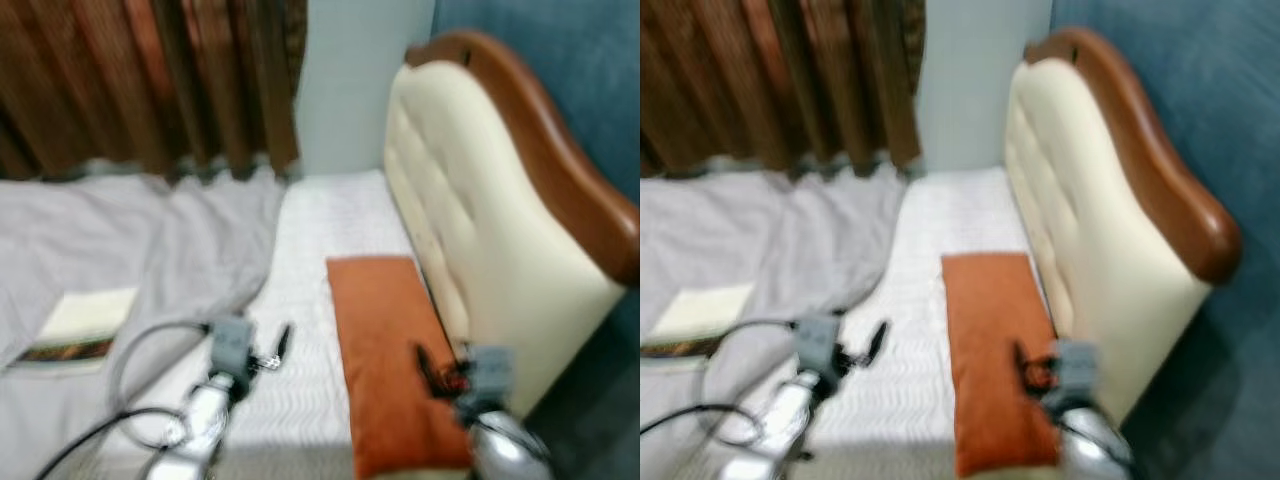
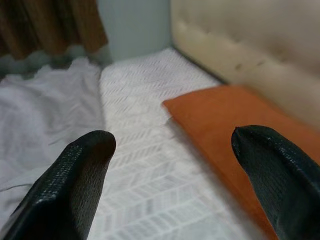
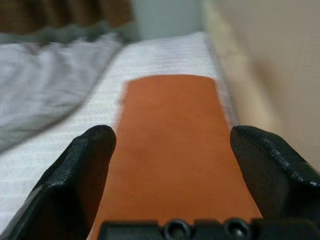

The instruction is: Clean up the room

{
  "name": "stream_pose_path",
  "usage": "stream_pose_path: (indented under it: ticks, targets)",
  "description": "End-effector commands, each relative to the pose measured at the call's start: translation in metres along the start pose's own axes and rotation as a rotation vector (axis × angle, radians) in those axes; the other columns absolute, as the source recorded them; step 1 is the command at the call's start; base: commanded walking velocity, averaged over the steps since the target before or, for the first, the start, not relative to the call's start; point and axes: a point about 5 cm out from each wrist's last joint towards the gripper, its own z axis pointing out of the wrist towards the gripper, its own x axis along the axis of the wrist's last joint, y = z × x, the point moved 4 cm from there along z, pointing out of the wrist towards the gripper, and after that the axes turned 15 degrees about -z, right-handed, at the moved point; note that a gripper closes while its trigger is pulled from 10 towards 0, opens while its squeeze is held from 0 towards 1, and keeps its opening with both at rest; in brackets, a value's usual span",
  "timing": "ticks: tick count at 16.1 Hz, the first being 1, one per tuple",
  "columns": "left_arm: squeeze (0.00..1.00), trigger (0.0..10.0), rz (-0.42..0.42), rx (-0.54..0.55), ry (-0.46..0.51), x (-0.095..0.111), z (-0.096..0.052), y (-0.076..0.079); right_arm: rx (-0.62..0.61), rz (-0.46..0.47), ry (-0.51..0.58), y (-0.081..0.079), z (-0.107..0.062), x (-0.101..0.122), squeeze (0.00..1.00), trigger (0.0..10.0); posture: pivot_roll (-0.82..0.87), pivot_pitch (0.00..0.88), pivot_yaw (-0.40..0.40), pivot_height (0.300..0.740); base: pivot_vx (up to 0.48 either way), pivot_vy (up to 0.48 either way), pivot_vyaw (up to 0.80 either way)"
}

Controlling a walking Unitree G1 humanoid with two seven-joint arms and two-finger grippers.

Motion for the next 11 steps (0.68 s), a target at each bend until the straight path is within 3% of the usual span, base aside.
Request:
stream_pose_path:
  ticks: [1, 2, 4, 7, 8, 9, 11]
  targets:
    - [0.00, 10.0, -0.011, -0.005, -0.001, 0.000, 0.003, 0.004, -0.013, -0.010, -0.012, 0.008, -0.001, -0.001, 0.00, 10.0, -0.08, 0.057, 0.033, 0.740, 0.480, 0.000, 0.00]
    - [0.00, 10.0, 0.007, 0.011, -0.004, -0.001, 0.001, 0.003, 0.006, 0.048, -0.034, 0.006, 0.002, -0.002, 0.00, 10.0, -0.08, 0.075, 0.039, 0.740, 0.480, 0.000, 0.00]
    - [0.00, 10.0, 0.013, 0.006, -0.003, 0.001, -0.002, 0.002, 0.016, 0.114, -0.102, 0.005, 0.013, -0.008, 0.00, 10.0, -0.06, 0.134, 0.050, 0.740, 0.000, 0.000, 0.00]
    - [0.00, 10.0, 0.077, -0.180, -0.044, 0.023, -0.016, 0.014, -0.041, 0.165, -0.135, 0.013, 0.047, -0.003, 0.00, 10.0, 0.04, 0.346, 0.104, 0.740, 0.000, 0.000, 0.00]
    - [0.00, 10.0, 0.078, -0.340, -0.125, 0.029, -0.034, 0.025, -0.060, 0.183, -0.128, 0.014, 0.062, 0.007, 0.00, 10.0, 0.09, 0.427, 0.137, 0.740, 0.000, 0.000, 0.00]
    - [0.00, 10.0, 0.081, -0.380, -0.160, 0.035, -0.046, 0.025, -0.082, 0.179, -0.125, 0.017, 0.068, 0.012, 0.00, 10.0, 0.12, 0.479, 0.172, 0.740, 0.000, 0.000, 0.00]
    - [0.00, 10.0, 0.087, -0.361, -0.189, 0.045, -0.061, 0.015, -0.148, 0.164, -0.143, 0.029, 0.074, 0.015, 0.00, 10.0, 0.15, 0.522, 0.195, 0.740, 0.000, 0.000, 0.00]
